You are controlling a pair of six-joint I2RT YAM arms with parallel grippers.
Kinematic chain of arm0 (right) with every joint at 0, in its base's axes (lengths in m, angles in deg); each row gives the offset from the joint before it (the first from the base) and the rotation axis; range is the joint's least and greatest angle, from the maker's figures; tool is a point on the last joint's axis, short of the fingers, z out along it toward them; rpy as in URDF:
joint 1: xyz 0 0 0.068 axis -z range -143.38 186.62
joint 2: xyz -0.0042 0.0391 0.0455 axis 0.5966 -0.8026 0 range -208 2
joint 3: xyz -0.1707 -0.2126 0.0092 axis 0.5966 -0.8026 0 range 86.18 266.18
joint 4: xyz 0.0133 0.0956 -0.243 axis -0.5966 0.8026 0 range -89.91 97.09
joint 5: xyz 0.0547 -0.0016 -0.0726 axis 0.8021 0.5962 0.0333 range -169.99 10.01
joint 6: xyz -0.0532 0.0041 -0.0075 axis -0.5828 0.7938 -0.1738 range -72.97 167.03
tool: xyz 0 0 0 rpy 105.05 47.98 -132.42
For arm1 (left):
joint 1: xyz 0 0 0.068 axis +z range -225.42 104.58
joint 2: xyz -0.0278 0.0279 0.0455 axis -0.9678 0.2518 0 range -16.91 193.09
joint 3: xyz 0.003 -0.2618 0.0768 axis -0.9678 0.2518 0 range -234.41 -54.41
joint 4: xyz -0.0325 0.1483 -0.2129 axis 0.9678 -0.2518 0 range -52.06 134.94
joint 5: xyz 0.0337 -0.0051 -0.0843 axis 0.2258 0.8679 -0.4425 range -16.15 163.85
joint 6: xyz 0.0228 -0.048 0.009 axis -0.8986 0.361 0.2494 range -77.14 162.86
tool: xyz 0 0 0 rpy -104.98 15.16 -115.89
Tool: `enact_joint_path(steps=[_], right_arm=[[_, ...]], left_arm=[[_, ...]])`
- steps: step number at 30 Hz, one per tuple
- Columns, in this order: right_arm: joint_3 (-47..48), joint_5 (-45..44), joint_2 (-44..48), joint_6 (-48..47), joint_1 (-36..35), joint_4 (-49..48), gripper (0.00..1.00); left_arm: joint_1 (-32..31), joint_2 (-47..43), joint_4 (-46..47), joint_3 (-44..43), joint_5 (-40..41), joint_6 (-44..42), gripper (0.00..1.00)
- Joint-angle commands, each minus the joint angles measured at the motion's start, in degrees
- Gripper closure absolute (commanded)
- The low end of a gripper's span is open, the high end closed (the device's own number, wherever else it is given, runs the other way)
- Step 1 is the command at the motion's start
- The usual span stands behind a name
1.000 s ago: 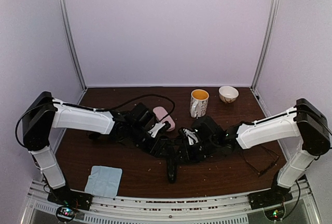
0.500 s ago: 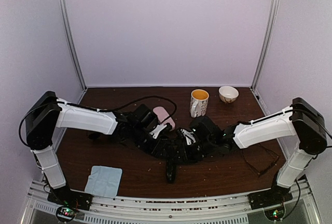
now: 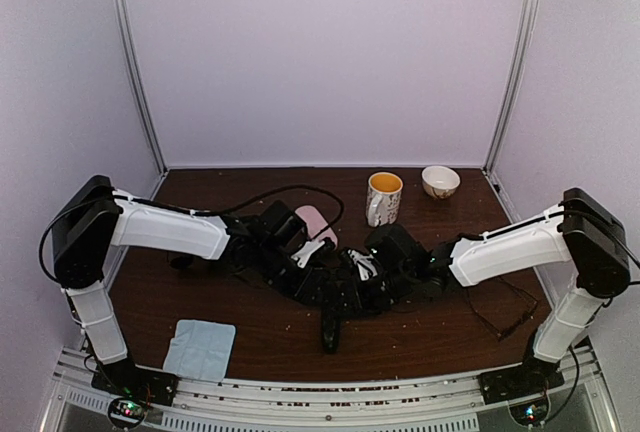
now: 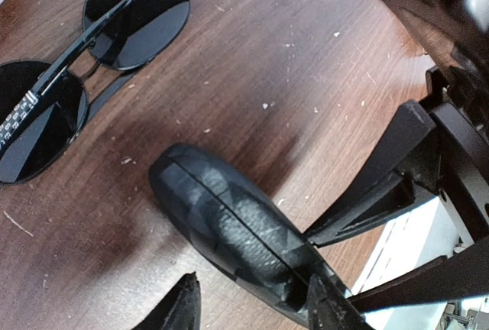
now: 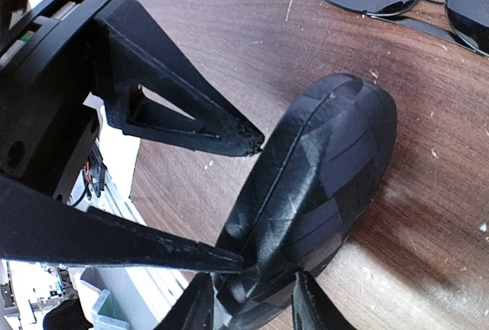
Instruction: Organize the sunglasses
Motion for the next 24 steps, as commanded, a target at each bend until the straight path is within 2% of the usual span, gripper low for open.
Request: enact_joint_path(steps=[1,18,24], right_arm=[[1.2,0.8,0.0,-1.0,0.1,-0.4,0.64],[0.4,-1.3,-1.8,-1.4,0.2,1.9,0.69],[-1.4,-0.9,-2.0,-1.2,0.4,0.5,0.79]], left_arm=[[-0.4,1.3,0.5,-1.1,-0.1,-0.1,0.50],[-0.6,1.3,0.1,-1.5,-0.2,0.1,0.55],[-0.6,0.5,-0.3,-1.3,0.1,0.0,0.57]])
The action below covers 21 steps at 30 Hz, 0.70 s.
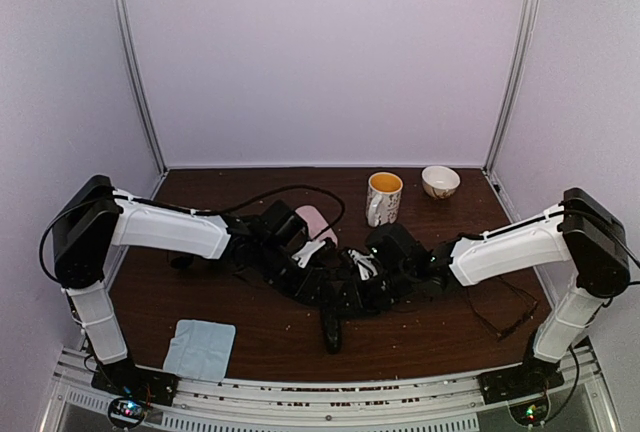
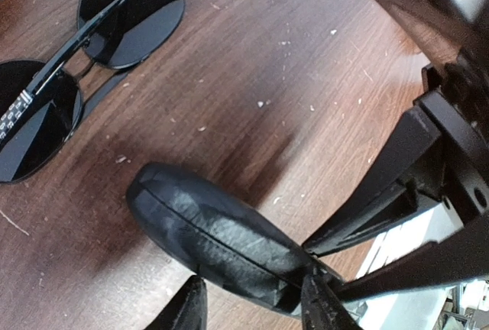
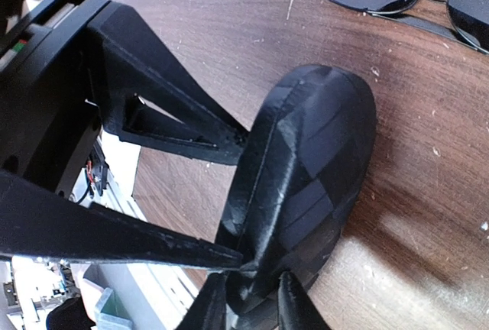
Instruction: Organize the sunglasses
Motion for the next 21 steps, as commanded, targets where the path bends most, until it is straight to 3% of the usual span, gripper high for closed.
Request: enact_joint_path(steps=[1,21], right_arm=[[-1.6,-0.7,-1.9,-1.1,0.3,0.0,0.80],[-4.1,-1.0,-3.0,1.3,1.2,-1.8,0.97]], left_arm=[[-0.4,0.2,0.2,-0.6,0.5,0.0,0.57],[-0.4,-2.0,0.1,4.2,2.2,-1.1,0.60]])
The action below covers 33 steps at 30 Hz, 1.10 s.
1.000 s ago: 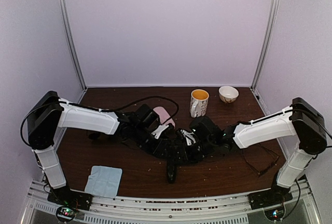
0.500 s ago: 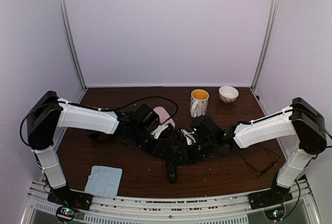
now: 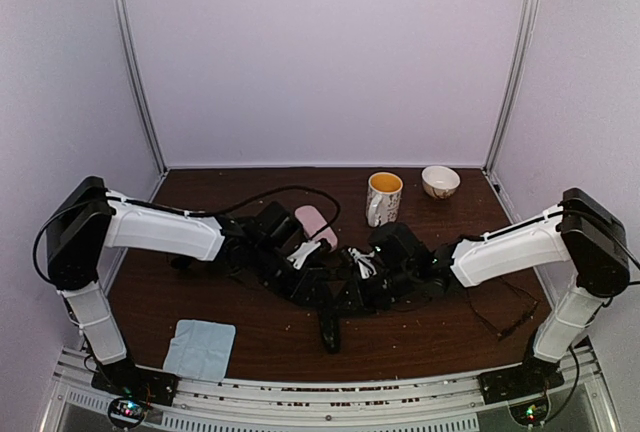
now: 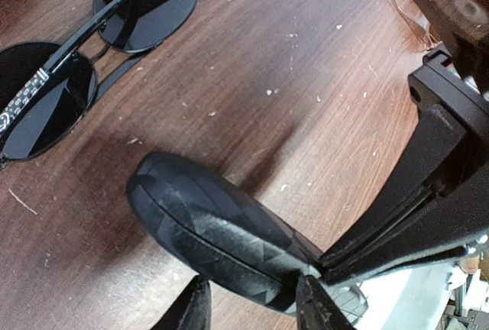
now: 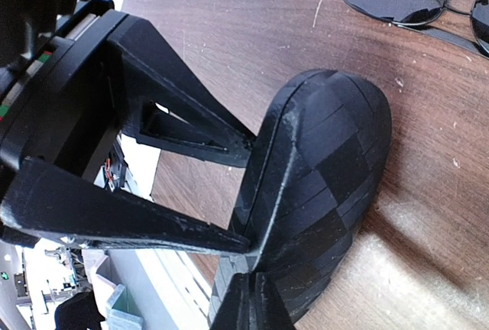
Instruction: Organize the sunglasses
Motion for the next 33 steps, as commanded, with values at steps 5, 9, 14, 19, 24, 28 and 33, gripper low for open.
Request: enact_joint_path(steps=[5,9,14,19,24,28,33], right_arm=[[-3.9,-4.8,-2.5,1.6,1.0,2.6,1.00],[-4.6,-4.7,-2.5,2.1,1.3,2.1,1.00],[-5.2,-5.3,-2.2,2.5,1.8,2.4,1.00],[-5.7,-5.6,-1.7,2.8,2.1,2.5,1.00],[-6.4,-6.3,-1.5,3.3,2.5,2.6,1.00],[-7.2,-7.0,-1.6,3.7,2.7,2.9,1.00],[-7.8,-7.4,-1.9,4.1,3.0,3.0,1.00]], left_arm=[[-0.6,-0.3,0.8,3.6,1.6,-1.4,0.60],[-0.5,-0.3,1.1,4.5,1.9,-1.6,0.61],[-0.5,-0.5,1.5,5.4,2.1,-1.6,0.63],[-0.5,-0.6,1.8,7.0,2.8,-1.7,0.64],[-0.5,-0.8,1.9,7.8,3.2,-1.6,0.65],[-0.5,-2.0,2.0,8.6,3.7,-1.5,0.66],[-0.5,-3.5,1.7,8.7,3.5,-1.5,0.65]])
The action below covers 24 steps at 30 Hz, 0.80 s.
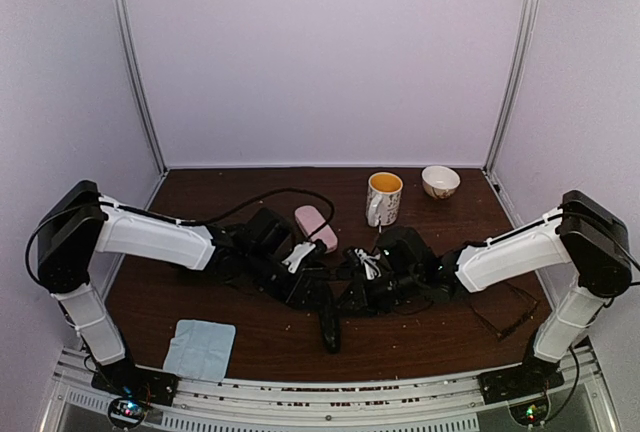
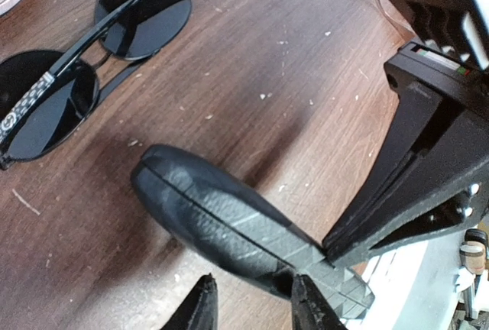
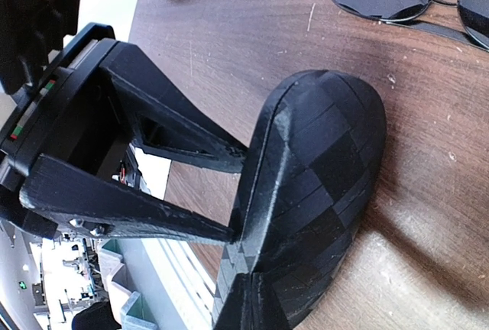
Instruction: Organize the sunglasses
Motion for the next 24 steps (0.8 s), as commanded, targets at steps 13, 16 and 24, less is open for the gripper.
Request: enact_joint_path(steps=[13,16,24], right_arm=[[-3.4,-7.9,-1.3,-0.5,1.6,8.3,1.00],[-2.6,-6.9,0.9,-2.6,1.5,8.0,0.94],[4.3,-6.5,3.3,-8.0,0.9,17.1,0.47]], left_arm=[[-0.4,-1.5,-6.4,2.9,3.7,-0.7,0.65],[-0.4,-3.1,-7.0,2.2,4.3,-0.9,0.64],[-0.4,-5.7,-7.0,2.6,6.1,-0.5,0.64]])
